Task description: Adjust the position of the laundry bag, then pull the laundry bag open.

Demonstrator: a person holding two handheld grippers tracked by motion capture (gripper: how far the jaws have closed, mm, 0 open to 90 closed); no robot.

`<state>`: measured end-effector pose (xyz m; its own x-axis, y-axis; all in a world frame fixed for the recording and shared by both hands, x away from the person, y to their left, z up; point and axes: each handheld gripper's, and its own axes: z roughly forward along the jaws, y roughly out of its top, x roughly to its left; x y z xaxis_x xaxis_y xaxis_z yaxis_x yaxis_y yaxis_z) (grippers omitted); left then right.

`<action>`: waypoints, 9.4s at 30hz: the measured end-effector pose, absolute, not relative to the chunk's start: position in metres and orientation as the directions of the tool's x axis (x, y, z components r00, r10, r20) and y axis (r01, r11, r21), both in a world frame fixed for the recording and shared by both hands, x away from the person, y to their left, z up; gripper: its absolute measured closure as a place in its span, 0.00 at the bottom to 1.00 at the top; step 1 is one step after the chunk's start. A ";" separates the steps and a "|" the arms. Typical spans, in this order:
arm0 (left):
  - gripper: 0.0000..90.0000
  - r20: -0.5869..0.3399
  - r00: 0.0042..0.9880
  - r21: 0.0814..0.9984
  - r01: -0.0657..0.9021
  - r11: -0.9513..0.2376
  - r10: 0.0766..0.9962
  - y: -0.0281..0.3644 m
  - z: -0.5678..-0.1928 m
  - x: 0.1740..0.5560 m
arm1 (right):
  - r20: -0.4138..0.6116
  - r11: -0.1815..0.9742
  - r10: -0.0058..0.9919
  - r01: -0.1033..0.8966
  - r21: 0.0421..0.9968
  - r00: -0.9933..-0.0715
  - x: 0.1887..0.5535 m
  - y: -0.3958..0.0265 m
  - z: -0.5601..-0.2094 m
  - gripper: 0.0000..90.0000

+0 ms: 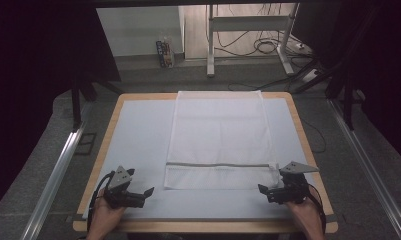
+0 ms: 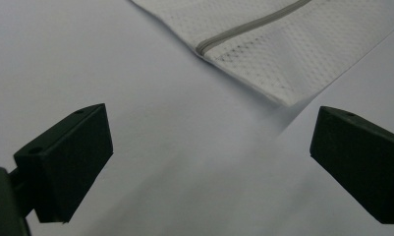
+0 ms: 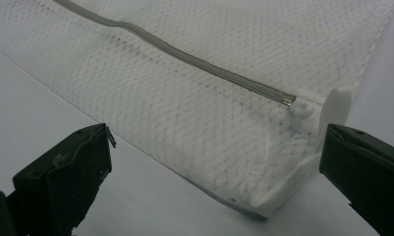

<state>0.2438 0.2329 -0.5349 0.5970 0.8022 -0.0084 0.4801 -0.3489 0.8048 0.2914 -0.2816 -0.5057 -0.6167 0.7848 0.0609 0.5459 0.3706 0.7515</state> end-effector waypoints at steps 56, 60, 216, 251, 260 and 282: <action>0.21 0.008 0.596 0.781 0.498 -0.377 0.803 0.193 -0.526 0.328 | -0.014 0.355 0.849 0.551 0.755 -0.529 0.342 -0.282 -0.497 0.36; 0.25 -0.005 0.604 0.783 0.498 -0.372 0.797 0.192 -0.527 0.337 | -0.031 0.358 0.854 0.544 0.759 -0.520 0.352 -0.283 -0.495 0.42; 0.15 -0.059 0.599 0.739 0.564 -0.368 0.798 0.217 -0.528 0.287 | -0.076 0.573 0.715 0.520 0.633 -0.695 0.314 -0.256 -0.504 0.34; 0.08 0.052 0.627 0.705 0.529 -0.473 0.778 0.207 -0.524 0.260 | 0.009 0.529 0.729 0.571 0.628 -0.684 0.247 -0.269 -0.497 0.26; 0.08 0.056 0.629 0.698 0.531 -0.480 0.776 0.206 -0.525 0.260 | -0.027 0.599 0.716 0.593 0.539 -0.698 0.245 -0.255 -0.510 0.17; 0.08 0.092 0.648 0.692 0.504 -0.516 0.756 0.198 -0.525 0.259 | -0.004 0.529 0.780 0.655 0.540 -0.626 0.230 -0.246 -0.508 0.94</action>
